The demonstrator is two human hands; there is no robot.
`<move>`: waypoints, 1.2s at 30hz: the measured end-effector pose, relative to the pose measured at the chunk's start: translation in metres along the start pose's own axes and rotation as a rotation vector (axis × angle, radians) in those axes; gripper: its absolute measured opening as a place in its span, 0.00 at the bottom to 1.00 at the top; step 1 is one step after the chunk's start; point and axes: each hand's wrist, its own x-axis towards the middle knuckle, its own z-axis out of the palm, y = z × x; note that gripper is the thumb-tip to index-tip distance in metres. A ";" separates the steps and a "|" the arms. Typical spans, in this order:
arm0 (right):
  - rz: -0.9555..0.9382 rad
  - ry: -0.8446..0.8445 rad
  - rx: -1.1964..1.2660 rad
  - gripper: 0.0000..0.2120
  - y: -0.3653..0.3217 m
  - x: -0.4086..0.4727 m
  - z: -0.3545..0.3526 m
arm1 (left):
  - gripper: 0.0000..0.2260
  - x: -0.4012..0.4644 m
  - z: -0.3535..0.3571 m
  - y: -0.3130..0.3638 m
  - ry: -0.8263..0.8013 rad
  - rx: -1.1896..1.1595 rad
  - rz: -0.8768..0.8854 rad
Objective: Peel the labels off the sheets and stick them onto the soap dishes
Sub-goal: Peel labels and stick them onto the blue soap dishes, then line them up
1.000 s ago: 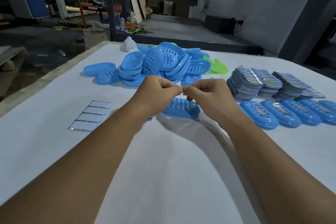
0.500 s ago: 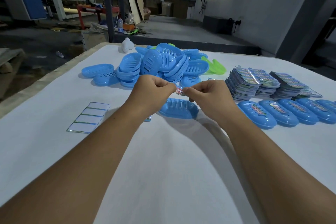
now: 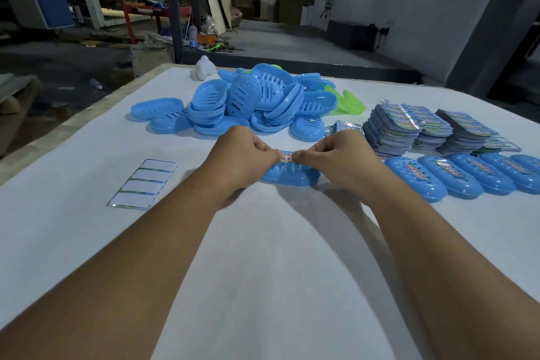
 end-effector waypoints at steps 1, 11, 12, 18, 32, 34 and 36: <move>-0.005 -0.007 -0.018 0.18 0.000 0.000 0.000 | 0.07 0.000 0.001 -0.001 0.005 0.016 -0.003; -0.001 -0.006 -0.068 0.16 0.000 0.001 0.003 | 0.10 -0.001 0.001 0.001 0.037 0.154 -0.009; -0.002 -0.007 -0.079 0.16 0.000 0.001 0.003 | 0.10 -0.002 0.001 0.001 0.038 0.164 -0.005; -0.014 0.001 -0.123 0.15 -0.003 -0.001 0.004 | 0.10 -0.002 0.001 0.004 0.038 0.295 0.023; -0.075 0.176 -0.415 0.18 -0.013 -0.006 0.018 | 0.13 -0.003 0.013 0.015 0.202 0.724 0.197; -0.078 0.177 -0.438 0.18 -0.013 -0.006 0.017 | 0.13 -0.003 0.012 0.014 0.206 0.724 0.210; -0.070 0.173 -0.462 0.19 -0.013 -0.004 0.015 | 0.15 -0.003 0.011 0.014 0.213 0.725 0.219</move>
